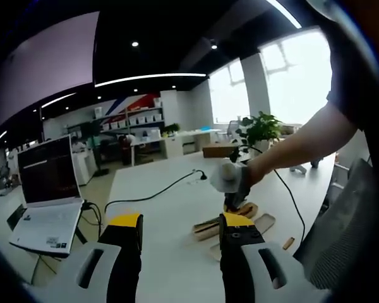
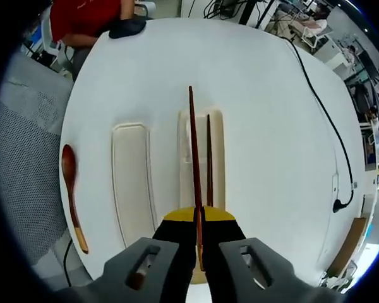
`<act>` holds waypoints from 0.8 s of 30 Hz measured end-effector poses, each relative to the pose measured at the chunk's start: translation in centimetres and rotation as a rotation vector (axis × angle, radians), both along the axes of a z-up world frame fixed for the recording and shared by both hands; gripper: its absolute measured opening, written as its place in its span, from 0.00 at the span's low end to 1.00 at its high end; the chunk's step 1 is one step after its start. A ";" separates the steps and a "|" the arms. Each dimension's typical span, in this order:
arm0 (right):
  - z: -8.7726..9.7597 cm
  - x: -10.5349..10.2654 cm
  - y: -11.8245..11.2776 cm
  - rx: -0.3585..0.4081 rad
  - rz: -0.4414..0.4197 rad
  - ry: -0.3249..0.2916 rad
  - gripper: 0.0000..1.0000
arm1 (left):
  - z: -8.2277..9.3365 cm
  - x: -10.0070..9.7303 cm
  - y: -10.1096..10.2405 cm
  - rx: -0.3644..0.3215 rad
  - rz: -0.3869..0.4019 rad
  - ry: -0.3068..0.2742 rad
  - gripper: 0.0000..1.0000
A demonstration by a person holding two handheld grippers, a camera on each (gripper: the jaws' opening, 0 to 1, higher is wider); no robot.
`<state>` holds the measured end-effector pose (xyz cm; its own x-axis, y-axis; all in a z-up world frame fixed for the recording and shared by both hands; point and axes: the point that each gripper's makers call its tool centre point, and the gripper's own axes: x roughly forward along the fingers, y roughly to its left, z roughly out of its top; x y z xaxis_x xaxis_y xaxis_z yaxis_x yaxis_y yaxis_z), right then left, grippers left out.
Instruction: Arrange the utensils inside the cutlery case until each visible utensil rests in its matching compartment.
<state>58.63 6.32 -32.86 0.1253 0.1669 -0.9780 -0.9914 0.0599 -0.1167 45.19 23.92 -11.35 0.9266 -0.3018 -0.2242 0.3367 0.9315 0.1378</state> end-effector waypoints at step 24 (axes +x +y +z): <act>-2.6 2.4 -1.1 -0.013 -0.028 0.021 0.00 | -0.1 0.0 0.2 -0.009 0.006 0.010 0.50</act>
